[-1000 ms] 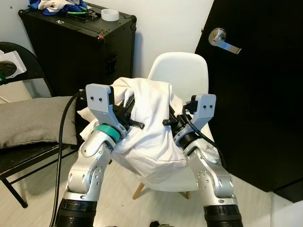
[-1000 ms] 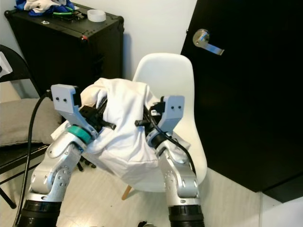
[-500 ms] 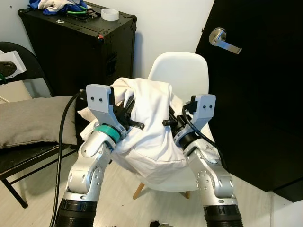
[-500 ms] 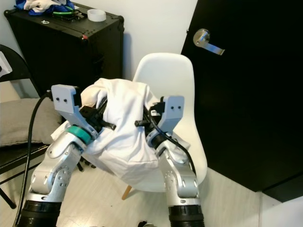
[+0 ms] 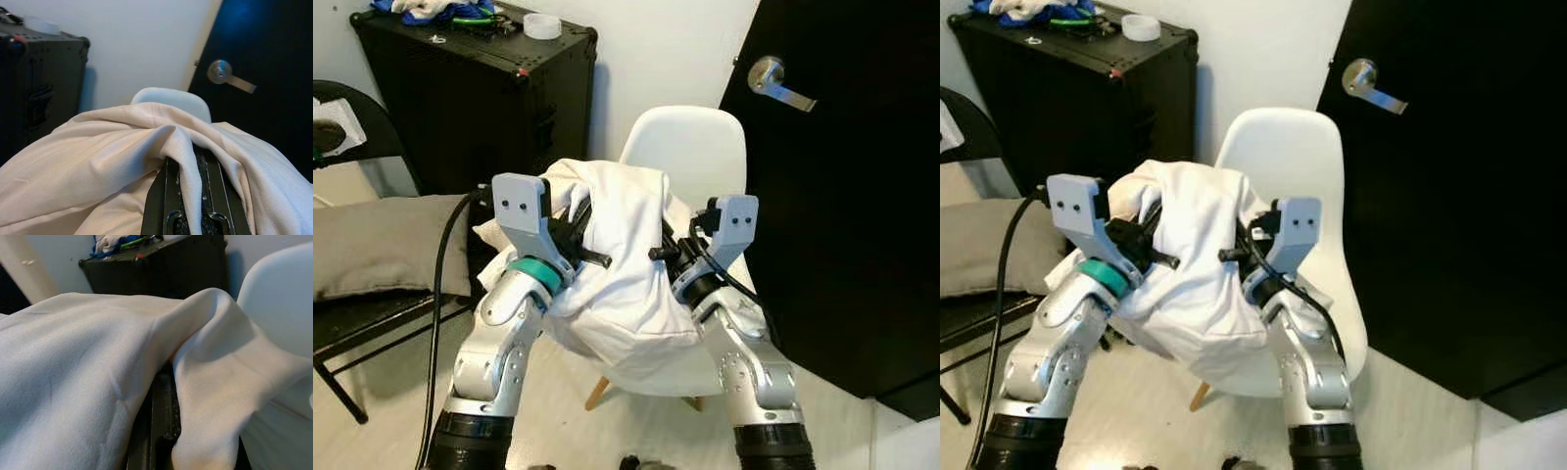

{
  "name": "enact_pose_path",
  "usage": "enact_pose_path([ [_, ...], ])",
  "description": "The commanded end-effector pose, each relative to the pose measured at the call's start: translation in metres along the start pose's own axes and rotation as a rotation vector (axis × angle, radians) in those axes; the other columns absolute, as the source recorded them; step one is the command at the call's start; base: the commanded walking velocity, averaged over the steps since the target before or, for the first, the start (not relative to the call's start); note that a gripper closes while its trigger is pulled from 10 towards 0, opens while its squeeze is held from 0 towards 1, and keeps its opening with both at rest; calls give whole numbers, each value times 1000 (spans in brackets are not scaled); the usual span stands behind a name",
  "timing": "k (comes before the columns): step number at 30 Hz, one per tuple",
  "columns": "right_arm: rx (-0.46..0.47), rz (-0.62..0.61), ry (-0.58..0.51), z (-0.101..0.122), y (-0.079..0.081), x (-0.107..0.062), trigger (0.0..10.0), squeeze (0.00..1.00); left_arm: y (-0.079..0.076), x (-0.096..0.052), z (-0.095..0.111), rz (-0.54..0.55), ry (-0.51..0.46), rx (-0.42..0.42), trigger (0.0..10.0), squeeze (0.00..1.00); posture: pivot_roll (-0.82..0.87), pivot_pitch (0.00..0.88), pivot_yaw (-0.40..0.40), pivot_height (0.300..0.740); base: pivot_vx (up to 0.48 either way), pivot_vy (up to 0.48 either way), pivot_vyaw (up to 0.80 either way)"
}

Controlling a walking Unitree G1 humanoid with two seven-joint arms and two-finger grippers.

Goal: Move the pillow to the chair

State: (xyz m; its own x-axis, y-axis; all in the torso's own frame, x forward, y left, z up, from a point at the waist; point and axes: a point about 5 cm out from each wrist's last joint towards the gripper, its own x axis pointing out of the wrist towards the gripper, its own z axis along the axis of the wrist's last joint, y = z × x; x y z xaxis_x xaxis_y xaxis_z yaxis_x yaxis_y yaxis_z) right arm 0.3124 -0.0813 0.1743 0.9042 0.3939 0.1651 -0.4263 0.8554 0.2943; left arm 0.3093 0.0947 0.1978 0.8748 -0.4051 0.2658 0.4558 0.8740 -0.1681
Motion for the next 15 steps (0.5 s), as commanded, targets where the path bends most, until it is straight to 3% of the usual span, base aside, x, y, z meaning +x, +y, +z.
enact_pose_path([
  [1,6,94,-35,8,20,5,10000,0,-31,9,-3,-142,15,-16,10000,0,-41,74,-19,740,0,-379,0],
  [9,5,82,-31,8,17,3,10000,0,-30,10,-4,-134,21,-27,10000,0,-52,74,-16,740,0,-379,0],
  [11,3,81,-34,9,18,4,10000,0,-26,11,-8,-112,67,-76,10000,0,-56,73,-16,740,0,240,0],
  [15,-1,82,-36,10,18,5,10000,0,-24,14,-10,-110,73,-47,10000,0,-59,70,-19,740,0,480,0],
])
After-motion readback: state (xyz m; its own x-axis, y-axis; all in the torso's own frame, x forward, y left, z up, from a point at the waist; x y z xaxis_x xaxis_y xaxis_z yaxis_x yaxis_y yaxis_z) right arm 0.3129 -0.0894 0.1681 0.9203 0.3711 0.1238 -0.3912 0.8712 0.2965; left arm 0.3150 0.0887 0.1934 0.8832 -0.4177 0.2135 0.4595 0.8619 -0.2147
